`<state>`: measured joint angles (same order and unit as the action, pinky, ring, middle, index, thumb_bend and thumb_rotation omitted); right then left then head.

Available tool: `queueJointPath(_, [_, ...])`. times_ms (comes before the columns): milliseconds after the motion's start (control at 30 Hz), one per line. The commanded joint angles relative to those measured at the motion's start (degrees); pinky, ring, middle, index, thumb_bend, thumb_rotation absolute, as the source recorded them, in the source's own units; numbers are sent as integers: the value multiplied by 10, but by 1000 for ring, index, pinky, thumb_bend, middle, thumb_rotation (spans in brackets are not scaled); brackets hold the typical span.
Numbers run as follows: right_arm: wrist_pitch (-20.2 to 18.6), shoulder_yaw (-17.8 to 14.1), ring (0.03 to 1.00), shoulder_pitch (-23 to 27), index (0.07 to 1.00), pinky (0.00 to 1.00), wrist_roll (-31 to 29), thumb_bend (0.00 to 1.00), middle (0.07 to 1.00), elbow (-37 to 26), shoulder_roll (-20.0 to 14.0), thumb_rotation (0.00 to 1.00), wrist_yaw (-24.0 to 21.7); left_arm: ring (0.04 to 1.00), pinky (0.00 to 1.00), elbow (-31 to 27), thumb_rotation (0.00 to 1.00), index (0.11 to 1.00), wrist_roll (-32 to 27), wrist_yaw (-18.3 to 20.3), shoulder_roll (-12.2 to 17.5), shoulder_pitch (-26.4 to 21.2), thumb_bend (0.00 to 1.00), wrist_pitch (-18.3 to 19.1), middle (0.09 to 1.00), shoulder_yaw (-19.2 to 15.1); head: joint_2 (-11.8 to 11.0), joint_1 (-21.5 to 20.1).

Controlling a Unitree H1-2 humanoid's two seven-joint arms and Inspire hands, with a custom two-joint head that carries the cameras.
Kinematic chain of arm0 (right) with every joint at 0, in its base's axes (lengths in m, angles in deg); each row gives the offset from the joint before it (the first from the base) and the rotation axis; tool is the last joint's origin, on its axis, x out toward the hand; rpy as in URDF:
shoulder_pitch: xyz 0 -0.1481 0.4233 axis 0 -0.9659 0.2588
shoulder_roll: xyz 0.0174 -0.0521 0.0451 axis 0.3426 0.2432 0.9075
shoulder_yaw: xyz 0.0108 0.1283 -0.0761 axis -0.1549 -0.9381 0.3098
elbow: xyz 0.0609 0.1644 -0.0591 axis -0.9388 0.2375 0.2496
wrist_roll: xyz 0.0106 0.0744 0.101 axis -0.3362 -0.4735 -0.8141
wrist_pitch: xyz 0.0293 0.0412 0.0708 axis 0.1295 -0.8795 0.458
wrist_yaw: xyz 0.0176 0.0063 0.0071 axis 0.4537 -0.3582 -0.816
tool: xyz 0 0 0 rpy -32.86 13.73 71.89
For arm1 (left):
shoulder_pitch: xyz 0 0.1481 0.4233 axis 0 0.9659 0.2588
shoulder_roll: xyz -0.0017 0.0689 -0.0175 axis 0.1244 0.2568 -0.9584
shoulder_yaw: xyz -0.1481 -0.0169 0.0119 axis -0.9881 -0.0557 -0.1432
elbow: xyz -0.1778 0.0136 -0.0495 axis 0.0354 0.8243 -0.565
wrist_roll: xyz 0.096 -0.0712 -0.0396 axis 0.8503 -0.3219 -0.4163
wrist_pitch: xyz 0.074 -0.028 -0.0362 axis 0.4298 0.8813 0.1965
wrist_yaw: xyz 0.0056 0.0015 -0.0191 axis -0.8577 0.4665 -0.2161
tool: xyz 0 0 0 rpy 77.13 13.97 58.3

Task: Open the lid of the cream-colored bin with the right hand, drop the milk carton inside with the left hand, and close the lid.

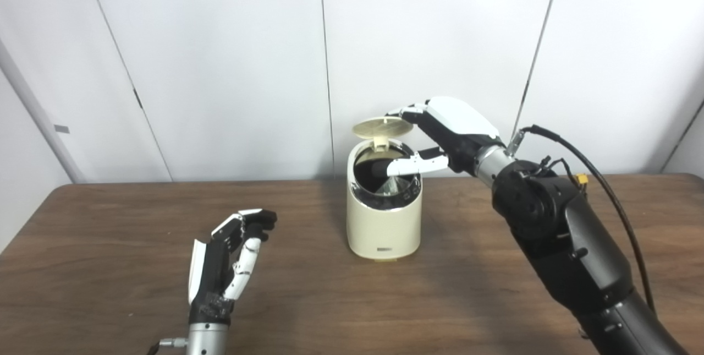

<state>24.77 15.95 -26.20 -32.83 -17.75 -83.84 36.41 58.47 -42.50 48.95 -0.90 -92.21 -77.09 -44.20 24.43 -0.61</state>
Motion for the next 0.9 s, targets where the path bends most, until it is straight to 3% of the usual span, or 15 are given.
queueJointPath(0, [-2,-8,903,18,791,1000,9,829,836,-22,-4,872,13,643,583,18,762,644,13,-7,3,13,377,-20,652,7,1,0])
queueJointPath(133, [6,-10,874,13,757,990,12,823,806,-27,-4,867,23,639,577,20,770,643,17,-11,3,11,376,-20,650,8,2,1])
queueJointPath(333, [10,-8,791,1,654,953,26,794,678,-40,2,848,45,640,571,20,764,648,25,-17,9,13,366,-20,649,15,6,1])
queueJointPath(867, [12,-8,770,-32,625,935,24,773,643,-66,1,874,40,640,572,-2,751,652,19,0,12,24,349,-20,653,11,25,-1])
